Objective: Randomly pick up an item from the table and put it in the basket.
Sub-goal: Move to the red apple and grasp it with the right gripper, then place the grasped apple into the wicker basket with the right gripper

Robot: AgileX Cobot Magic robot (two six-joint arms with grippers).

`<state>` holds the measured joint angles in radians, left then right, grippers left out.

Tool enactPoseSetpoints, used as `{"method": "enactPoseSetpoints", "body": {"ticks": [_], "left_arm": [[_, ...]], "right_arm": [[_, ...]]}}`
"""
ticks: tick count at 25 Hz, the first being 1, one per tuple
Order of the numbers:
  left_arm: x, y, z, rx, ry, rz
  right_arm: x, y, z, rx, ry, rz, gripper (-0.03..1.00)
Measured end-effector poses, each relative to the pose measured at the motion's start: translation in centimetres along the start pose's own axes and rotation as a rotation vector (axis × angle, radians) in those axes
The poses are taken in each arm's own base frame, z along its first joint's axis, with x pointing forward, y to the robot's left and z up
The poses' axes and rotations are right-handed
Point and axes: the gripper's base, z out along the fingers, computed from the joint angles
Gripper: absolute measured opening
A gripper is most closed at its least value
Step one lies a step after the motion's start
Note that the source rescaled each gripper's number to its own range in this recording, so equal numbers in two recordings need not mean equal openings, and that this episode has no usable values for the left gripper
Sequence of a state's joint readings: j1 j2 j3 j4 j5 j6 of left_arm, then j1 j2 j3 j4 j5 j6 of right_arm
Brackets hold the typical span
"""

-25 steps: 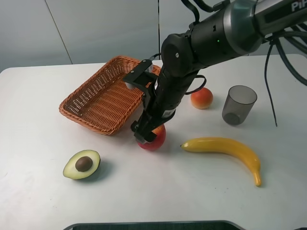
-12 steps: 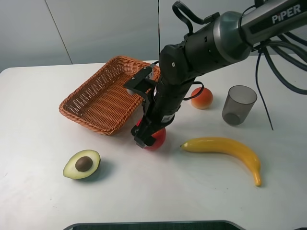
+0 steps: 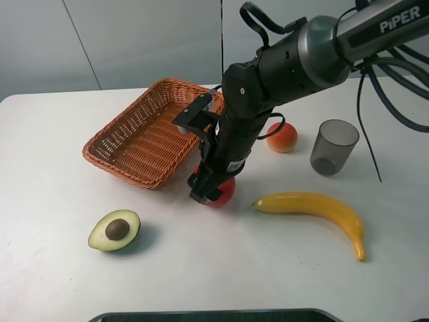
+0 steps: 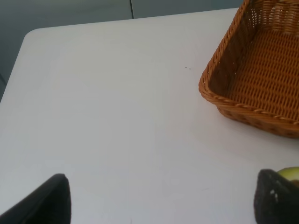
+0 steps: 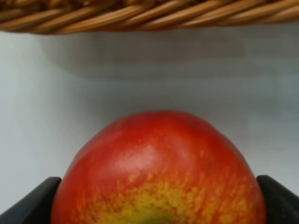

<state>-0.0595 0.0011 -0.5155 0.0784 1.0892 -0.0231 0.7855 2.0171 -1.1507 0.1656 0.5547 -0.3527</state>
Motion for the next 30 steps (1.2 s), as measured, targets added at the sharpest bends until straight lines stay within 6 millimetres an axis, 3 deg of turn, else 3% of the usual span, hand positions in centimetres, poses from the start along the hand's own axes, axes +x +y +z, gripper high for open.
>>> {"method": "enactPoseSetpoints", "body": {"ticks": [12, 24, 30], "left_arm": [[0.0, 0.0, 0.0, 0.0, 0.0, 0.0], [0.0, 0.0, 0.0, 0.0, 0.0, 0.002], [0.0, 0.0, 0.0, 0.0, 0.0, 0.004]], "right_arm": [[0.2, 0.1, -0.3, -0.006, 0.021, -0.006, 0.04], [0.4, 0.4, -7.0, 0.036, 0.003, 0.042, 0.04], [0.4, 0.5, -8.7, 0.046, -0.028, 0.038, 0.04]]}}
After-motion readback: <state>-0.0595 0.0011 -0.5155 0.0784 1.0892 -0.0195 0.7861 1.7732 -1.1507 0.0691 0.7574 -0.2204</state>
